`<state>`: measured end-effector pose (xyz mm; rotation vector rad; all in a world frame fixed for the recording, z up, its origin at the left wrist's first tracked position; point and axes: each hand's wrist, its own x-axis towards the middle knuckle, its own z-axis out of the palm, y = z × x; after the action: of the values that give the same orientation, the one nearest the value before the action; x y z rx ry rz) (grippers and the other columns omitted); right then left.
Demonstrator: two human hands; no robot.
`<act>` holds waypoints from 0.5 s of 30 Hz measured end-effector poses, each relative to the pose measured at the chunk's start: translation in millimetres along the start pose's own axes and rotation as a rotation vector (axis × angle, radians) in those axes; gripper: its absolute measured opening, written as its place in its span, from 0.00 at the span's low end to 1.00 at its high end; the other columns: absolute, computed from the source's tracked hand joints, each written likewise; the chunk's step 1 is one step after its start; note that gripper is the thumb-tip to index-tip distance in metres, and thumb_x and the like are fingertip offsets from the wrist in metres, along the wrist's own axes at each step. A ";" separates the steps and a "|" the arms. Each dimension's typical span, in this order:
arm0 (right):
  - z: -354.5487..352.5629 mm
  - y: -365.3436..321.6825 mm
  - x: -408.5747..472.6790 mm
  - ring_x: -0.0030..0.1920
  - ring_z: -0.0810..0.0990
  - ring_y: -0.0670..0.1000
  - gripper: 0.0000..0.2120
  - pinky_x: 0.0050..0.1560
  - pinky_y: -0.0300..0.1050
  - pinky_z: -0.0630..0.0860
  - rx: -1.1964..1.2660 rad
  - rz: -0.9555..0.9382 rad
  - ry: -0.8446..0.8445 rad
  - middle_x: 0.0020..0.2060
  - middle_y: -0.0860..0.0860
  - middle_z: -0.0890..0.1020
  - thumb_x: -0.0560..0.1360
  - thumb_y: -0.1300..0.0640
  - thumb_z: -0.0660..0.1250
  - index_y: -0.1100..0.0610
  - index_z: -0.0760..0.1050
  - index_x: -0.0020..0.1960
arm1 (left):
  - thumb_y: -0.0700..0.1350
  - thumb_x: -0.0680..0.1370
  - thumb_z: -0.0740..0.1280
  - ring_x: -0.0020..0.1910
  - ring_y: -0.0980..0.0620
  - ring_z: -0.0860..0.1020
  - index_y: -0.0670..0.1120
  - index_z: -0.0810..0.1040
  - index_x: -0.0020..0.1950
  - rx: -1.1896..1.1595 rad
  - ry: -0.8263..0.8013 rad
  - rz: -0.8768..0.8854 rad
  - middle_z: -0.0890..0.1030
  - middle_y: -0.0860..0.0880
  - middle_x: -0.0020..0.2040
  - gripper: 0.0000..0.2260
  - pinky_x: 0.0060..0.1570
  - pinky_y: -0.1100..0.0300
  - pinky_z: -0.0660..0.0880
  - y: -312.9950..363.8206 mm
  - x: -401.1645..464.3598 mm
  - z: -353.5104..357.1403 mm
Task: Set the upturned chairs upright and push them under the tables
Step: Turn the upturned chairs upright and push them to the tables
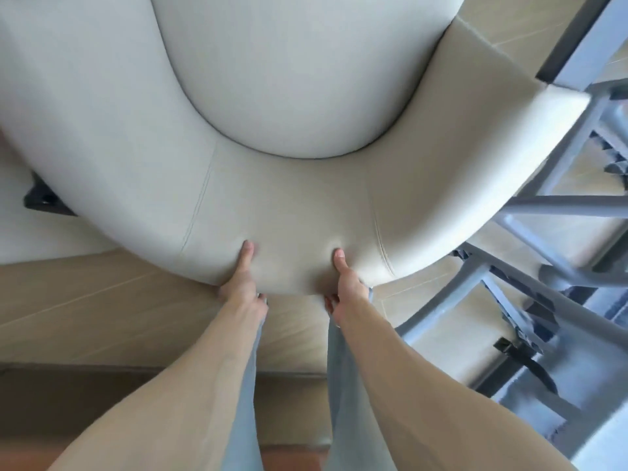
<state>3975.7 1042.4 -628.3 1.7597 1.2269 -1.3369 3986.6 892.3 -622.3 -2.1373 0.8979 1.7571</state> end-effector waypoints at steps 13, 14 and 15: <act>-6.2 -22.3 -140.0 0.44 0.80 0.59 0.35 0.52 0.52 0.81 -0.079 0.005 0.055 0.48 0.56 0.80 0.62 0.31 0.76 0.61 0.77 0.50 | 0.61 0.57 0.83 0.36 0.47 0.79 0.38 0.77 0.59 0.181 0.233 0.138 0.82 0.43 0.52 0.41 0.46 0.51 0.81 72.1 -121.9 -20.8; -6.3 -28.2 -144.2 0.43 0.80 0.58 0.34 0.49 0.52 0.81 -0.082 -0.014 0.058 0.50 0.56 0.80 0.62 0.32 0.76 0.61 0.77 0.50 | 0.60 0.57 0.84 0.39 0.45 0.81 0.37 0.76 0.62 0.161 0.210 0.136 0.82 0.42 0.54 0.43 0.48 0.49 0.81 77.6 -127.1 -16.2; -5.5 -36.9 -148.7 0.41 0.79 0.57 0.34 0.43 0.50 0.81 -0.071 -0.037 0.060 0.51 0.56 0.78 0.62 0.33 0.76 0.61 0.76 0.50 | 0.60 0.57 0.83 0.45 0.43 0.82 0.38 0.74 0.64 0.158 0.189 0.131 0.82 0.42 0.57 0.44 0.51 0.45 0.81 83.6 -130.9 -10.6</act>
<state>3934.5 1015.5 -483.1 1.7463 1.3300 -1.2539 3934.0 861.3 -479.1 -2.2121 1.2076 1.5001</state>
